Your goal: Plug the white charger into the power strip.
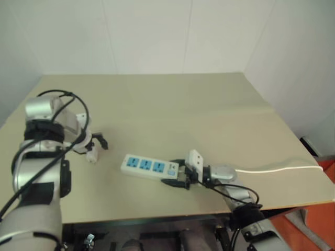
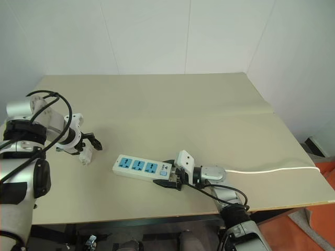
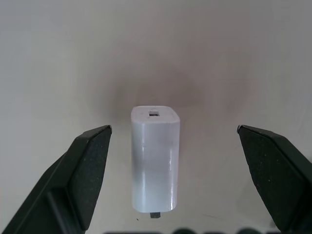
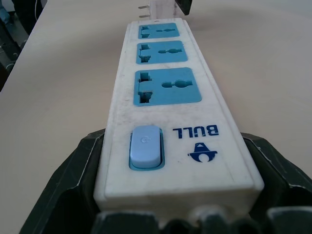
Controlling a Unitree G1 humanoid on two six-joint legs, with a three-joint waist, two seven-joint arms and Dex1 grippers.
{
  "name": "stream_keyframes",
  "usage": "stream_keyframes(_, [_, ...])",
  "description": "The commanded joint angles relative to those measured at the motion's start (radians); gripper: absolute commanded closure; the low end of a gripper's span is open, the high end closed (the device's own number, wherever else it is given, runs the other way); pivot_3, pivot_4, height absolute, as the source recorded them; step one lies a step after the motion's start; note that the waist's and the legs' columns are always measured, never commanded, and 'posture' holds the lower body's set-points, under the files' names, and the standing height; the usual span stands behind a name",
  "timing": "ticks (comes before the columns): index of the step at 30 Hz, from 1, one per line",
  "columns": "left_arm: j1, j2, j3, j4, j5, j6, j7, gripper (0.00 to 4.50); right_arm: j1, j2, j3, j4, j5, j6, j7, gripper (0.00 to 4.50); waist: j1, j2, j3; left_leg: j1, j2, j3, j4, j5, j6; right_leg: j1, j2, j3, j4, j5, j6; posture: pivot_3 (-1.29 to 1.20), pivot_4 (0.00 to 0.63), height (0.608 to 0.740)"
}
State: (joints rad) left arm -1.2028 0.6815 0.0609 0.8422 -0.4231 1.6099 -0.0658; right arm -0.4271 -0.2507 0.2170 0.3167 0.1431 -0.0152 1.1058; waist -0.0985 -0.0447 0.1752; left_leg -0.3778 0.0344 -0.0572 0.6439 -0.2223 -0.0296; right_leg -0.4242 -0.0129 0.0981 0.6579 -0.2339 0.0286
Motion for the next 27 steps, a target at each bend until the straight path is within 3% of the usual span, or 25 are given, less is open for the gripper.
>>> stream_keyframes(1, [0.002, 0.003, 0.033, -0.010, 0.045, 0.003, -0.018, 0.00, 0.023, 0.010, 0.016, 0.004, 0.018, 0.029, -0.002, 1.06, 0.000, 0.000, 0.000, 0.000, 0.000, 0.000, 0.000, 0.000, 0.000, 0.000, 0.000, 0.000, 0.000, 0.000, 0.000, 0.00, 0.150, 0.740])
stream_keyframes(7, [0.011, -0.004, 0.062, -0.009, 0.089, 0.004, -0.035, 0.00, 0.022, 0.014, 0.019, 0.011, 0.015, 0.029, -0.006, 1.06, 0.000, 0.000, 0.000, 0.000, 0.000, 0.000, 0.000, 0.000, 0.000, 0.000, 0.000, 0.000, 0.000, 0.000, 0.000, 0.00, 0.150, 0.740])
stream_keyframes(10, [0.022, -0.013, 0.084, -0.012, 0.110, 0.004, -0.035, 0.54, 0.022, 0.017, 0.020, 0.012, 0.015, 0.031, -0.008, 1.06, 0.000, 0.000, 0.000, 0.000, 0.000, 0.000, 0.000, 0.000, 0.000, 0.000, 0.000, 0.000, 0.000, 0.000, 0.000, 0.00, 0.150, 0.740])
stream_keyframes(19, [0.044, -0.047, 0.144, -0.023, 0.165, 0.004, -0.033, 3.46, 0.033, 0.013, 0.014, 0.000, 0.017, 0.043, -0.020, 1.06, 0.001, 0.000, 0.000, 0.001, 0.000, 0.000, 0.000, 0.000, 0.000, 0.001, 0.000, 0.000, 0.000, 0.000, 0.000, 0.00, 0.150, 0.740])
stream_keyframes(27, [0.044, -0.045, 0.105, -0.081, 0.169, -0.007, -0.088, 3.49, 0.052, 0.010, 0.005, -0.008, 0.026, 0.056, -0.046, 1.06, 0.003, 0.000, 0.000, 0.002, 0.000, 0.000, 0.000, 0.000, 0.000, 0.001, -0.001, 0.000, 0.000, 0.000, 0.000, 0.00, 0.150, 0.740])
